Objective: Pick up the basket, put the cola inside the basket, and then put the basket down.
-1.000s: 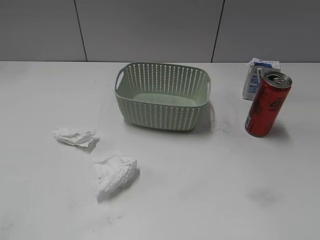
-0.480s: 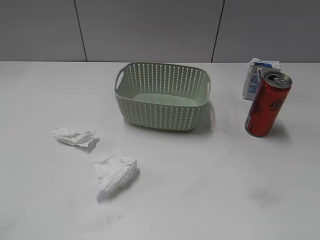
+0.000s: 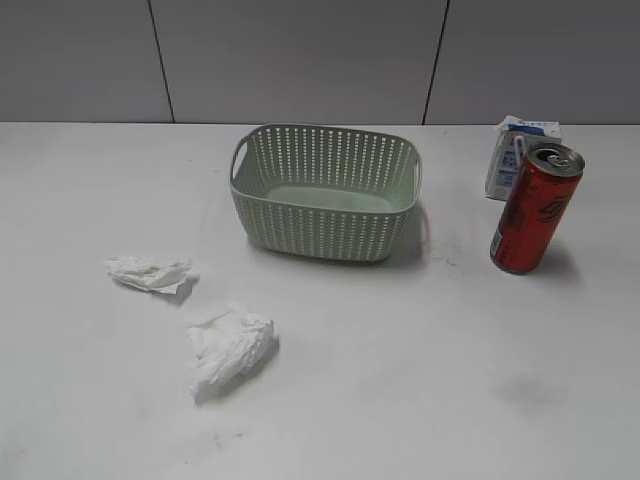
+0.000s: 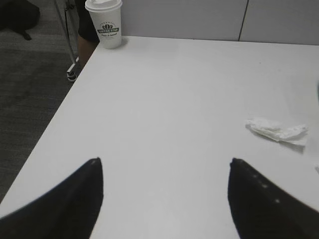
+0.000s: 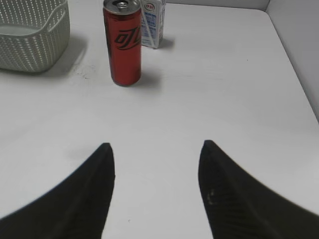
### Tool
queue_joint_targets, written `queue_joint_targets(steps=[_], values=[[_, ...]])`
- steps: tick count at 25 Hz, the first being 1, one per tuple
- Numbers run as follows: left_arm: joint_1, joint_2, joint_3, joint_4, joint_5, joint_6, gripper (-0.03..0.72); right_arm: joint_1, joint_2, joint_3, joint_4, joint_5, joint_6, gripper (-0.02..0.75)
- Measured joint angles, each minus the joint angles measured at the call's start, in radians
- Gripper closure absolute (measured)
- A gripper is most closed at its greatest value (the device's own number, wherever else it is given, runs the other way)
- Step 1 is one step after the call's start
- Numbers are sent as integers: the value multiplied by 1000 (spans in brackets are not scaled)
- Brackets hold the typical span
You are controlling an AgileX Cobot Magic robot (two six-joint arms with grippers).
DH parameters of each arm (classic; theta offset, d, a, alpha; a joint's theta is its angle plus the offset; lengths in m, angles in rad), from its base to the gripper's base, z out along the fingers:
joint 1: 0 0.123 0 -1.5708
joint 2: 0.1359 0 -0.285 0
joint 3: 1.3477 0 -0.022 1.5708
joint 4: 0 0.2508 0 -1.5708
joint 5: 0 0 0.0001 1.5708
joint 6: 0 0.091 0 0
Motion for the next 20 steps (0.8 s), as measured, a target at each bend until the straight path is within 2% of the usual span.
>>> queue_joint_targets(steps=[8,16,20], values=[[0,161,-102,-5,-65,0,100,0,0,0,0,0,0,325],[0,523,-222,-19,-210,11,100,0,0,0,0,0,0,325],[0,719,-319,-55,-248,69,100,0,0,0,0,0,0,325]])
